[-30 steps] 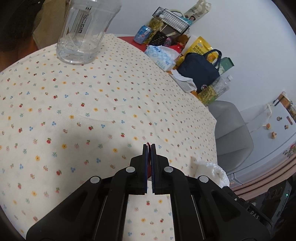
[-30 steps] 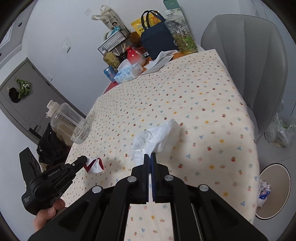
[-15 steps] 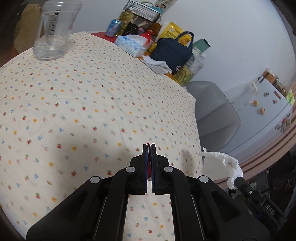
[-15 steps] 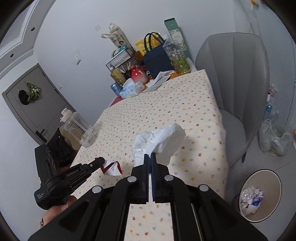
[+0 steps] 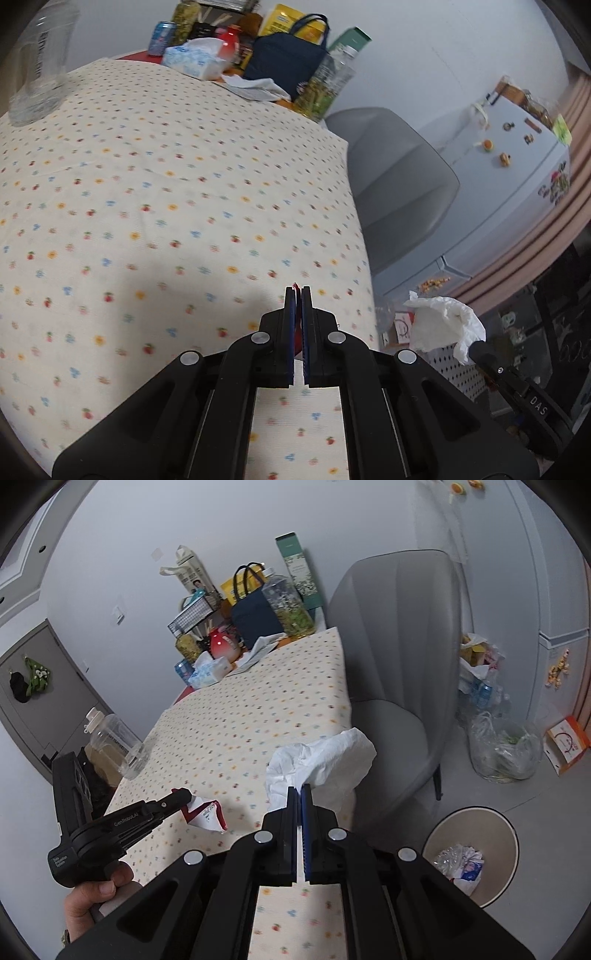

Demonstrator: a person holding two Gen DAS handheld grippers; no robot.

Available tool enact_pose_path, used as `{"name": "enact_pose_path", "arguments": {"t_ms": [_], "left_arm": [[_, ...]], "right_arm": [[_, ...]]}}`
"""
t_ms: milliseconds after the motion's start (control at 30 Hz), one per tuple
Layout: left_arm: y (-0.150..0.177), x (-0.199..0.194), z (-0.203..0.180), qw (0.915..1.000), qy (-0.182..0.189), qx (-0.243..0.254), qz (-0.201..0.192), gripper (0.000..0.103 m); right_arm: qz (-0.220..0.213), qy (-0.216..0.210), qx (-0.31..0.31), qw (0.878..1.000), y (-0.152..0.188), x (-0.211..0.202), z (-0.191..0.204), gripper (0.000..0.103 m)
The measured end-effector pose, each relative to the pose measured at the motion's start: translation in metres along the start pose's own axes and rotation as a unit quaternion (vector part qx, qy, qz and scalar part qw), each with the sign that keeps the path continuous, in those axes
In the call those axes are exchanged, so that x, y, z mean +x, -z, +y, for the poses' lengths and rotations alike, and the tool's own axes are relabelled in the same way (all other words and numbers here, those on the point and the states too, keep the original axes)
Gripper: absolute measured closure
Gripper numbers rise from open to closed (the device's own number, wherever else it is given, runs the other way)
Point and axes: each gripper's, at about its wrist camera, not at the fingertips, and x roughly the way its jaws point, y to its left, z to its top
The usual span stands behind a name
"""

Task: Collect trash
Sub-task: 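Carry the white tissue and red wrapper scrap over the beige bin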

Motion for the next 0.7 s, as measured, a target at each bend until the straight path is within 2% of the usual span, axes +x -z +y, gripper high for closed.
{"name": "enact_pose_path", "arguments": {"t_ms": [367,700], "left_arm": [[0.018,0.046,-0.081,0.9956,0.016,0.083,0.040,0.099],[0.031,0.074,-0.117,0.9909,0.018,0.116,0.066,0.099]], "right_arm": [[-0.004,0.042,0.048,0.998,0.015,-0.016,-0.073,0.100],[0.006,0.065,0.100,0.993,0.030,-0.008,-0.132,0.100]]}}
